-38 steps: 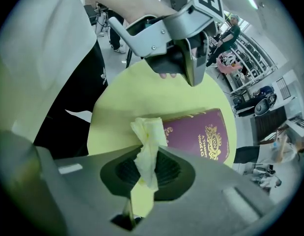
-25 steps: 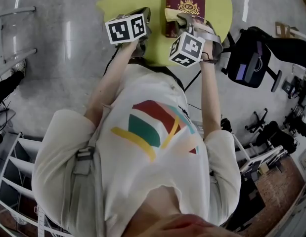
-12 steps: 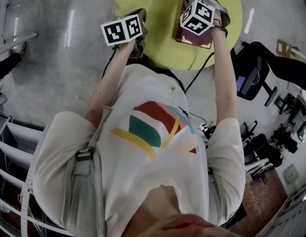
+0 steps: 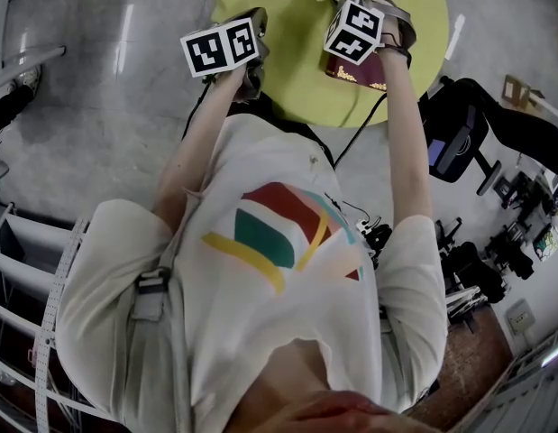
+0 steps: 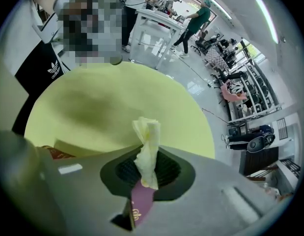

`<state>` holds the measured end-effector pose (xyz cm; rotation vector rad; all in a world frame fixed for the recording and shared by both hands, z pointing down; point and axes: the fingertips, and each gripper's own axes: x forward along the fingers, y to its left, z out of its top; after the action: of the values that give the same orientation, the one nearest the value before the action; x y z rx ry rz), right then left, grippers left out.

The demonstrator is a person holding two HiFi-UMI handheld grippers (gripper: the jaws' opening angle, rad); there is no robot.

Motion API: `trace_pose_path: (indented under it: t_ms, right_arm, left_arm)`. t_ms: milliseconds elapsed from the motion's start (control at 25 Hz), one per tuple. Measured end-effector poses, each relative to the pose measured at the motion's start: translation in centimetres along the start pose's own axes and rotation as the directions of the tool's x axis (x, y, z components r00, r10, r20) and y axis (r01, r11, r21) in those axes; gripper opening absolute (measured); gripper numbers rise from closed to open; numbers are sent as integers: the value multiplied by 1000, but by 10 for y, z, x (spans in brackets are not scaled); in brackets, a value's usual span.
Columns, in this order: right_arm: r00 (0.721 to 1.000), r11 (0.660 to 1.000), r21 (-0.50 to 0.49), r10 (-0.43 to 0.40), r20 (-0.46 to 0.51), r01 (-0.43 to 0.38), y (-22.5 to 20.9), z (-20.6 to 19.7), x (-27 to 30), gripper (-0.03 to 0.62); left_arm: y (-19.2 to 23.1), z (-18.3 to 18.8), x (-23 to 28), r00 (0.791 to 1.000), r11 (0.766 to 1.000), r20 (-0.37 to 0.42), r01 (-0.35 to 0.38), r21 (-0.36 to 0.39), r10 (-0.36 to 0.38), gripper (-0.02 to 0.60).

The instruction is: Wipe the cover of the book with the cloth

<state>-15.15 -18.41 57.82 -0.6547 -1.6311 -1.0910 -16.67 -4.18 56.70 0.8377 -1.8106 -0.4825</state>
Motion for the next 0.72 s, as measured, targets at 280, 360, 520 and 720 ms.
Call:
trace_pose_path:
  t_ms: [280, 360, 520, 720]
  right_arm:
    - [997, 997, 7, 73, 4, -73, 49, 5, -20, 31]
    - [995, 995, 5, 102, 4, -102, 68, 5, -27, 31]
    - [988, 987, 39, 154, 20, -155, 105, 9, -41, 31]
    - [979, 976, 75, 201, 28, -203, 152, 15, -51, 31]
  left_arm:
    - [-7, 12, 4, 1000, 1000, 0, 22, 17, -22, 17]
    - [-7, 14, 6, 1000, 1000, 2, 23, 17, -23, 17]
    - [-10, 18, 9, 1000, 999, 10, 29, 25, -29, 15]
    - [-12, 16, 11, 999, 999, -2, 33, 35, -33, 15]
